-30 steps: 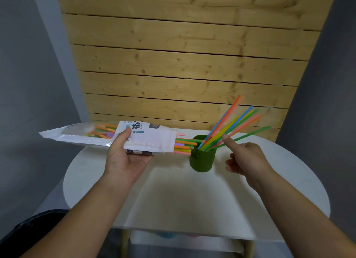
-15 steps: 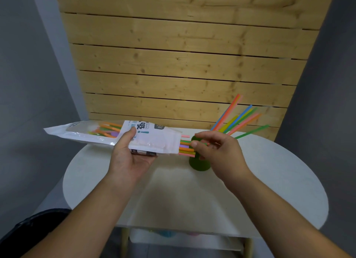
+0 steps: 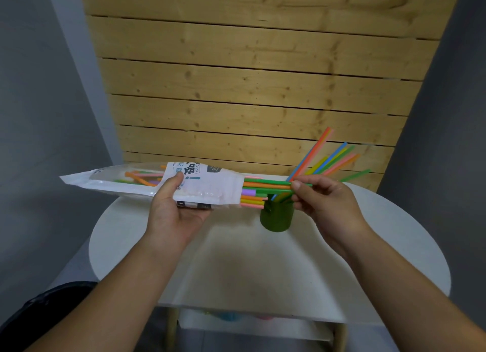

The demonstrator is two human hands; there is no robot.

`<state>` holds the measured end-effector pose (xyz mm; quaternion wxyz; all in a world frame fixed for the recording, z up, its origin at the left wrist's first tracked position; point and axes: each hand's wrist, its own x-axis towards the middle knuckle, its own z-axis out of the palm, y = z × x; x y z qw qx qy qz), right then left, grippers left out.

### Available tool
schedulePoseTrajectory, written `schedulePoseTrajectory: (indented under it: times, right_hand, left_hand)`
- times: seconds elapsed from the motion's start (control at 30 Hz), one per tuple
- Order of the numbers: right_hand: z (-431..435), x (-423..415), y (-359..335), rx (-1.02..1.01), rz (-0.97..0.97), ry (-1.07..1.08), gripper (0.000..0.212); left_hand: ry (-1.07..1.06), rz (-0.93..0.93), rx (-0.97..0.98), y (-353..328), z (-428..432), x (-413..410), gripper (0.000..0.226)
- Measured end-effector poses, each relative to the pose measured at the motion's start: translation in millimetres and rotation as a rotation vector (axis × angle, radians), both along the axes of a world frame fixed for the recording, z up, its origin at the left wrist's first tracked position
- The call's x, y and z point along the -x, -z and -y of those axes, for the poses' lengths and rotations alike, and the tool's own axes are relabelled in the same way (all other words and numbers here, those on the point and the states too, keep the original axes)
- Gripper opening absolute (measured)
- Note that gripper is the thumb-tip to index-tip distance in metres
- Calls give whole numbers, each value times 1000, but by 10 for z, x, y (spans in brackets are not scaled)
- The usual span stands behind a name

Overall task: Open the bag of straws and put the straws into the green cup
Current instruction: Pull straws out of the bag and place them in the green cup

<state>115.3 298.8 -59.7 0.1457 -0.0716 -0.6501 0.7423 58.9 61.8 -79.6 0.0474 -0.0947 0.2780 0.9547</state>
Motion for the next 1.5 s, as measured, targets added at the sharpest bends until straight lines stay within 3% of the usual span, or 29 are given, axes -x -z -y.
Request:
schedulePoseTrajectory:
  times: [0.07, 0.17, 0.23, 0.43, 0.57, 0.67, 0.83, 1.1, 1.5]
  right_hand:
    - [13, 8, 22, 57, 7, -4, 23]
    - [78, -5, 43, 125, 29, -27, 59]
    - [144, -30, 81, 113, 64, -57, 65]
    - [444, -70, 103, 17, 47, -28, 17]
    - [540, -42, 7, 85, 8, 67, 15]
    - [553, -15, 7, 130, 19, 117, 30]
    - [530, -1, -21, 365, 3, 78, 23]
    - [371, -7, -67, 361, -71, 121, 21]
    - [-130, -36, -212, 358, -47, 11, 12]
  left_hand:
    - [-7, 2, -3, -3, -2, 4, 24]
    - [-22, 8, -18, -6, 15, 16, 26]
    - [-30, 9, -24, -9, 31, 24, 26]
    - [-18, 7, -21, -1, 21, 12, 26]
    - [-12, 12, -23, 21, -12, 5, 32]
    - [-20, 16, -32, 26, -17, 12, 32]
    - [-14, 10, -47, 27, -4, 23, 34]
    - [-43, 18, -70, 30, 36, 41, 36]
    - [-75, 12, -103, 67, 145, 130, 37]
